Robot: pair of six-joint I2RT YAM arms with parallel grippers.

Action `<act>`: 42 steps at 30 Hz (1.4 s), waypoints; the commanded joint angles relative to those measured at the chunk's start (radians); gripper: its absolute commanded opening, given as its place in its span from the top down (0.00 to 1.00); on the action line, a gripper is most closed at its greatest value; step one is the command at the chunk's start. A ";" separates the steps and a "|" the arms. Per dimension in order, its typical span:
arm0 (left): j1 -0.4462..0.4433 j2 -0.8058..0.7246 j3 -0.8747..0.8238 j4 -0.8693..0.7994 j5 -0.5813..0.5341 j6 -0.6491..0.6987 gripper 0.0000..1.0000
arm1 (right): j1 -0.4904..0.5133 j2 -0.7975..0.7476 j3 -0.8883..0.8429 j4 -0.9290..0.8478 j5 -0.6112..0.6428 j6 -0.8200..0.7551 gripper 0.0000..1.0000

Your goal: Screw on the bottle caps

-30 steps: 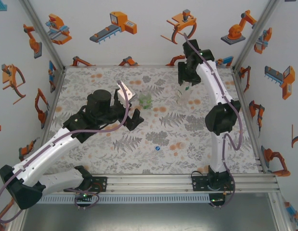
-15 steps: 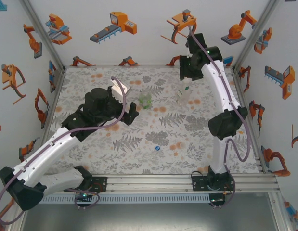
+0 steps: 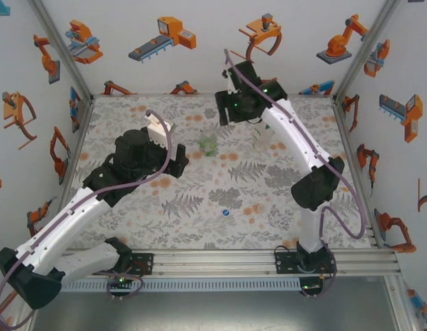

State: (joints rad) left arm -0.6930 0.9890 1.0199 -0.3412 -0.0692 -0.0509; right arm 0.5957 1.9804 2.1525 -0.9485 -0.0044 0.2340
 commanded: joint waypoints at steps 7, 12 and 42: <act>0.011 -0.067 -0.034 -0.025 -0.027 -0.023 0.16 | 0.058 0.028 -0.202 0.357 -0.017 -0.012 0.13; 0.011 -0.067 -0.034 -0.019 -0.025 -0.023 0.16 | 0.062 0.063 -0.268 0.474 -0.032 -0.024 0.13; 0.012 -0.091 -0.079 0.036 0.038 0.018 0.16 | 0.079 0.009 -0.460 0.569 -0.019 0.003 0.50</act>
State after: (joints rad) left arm -0.6857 0.9134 0.9558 -0.3450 -0.0742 -0.0673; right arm 0.6693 2.0945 1.7218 -0.3473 -0.0334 0.1986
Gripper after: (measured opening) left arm 0.844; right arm 0.593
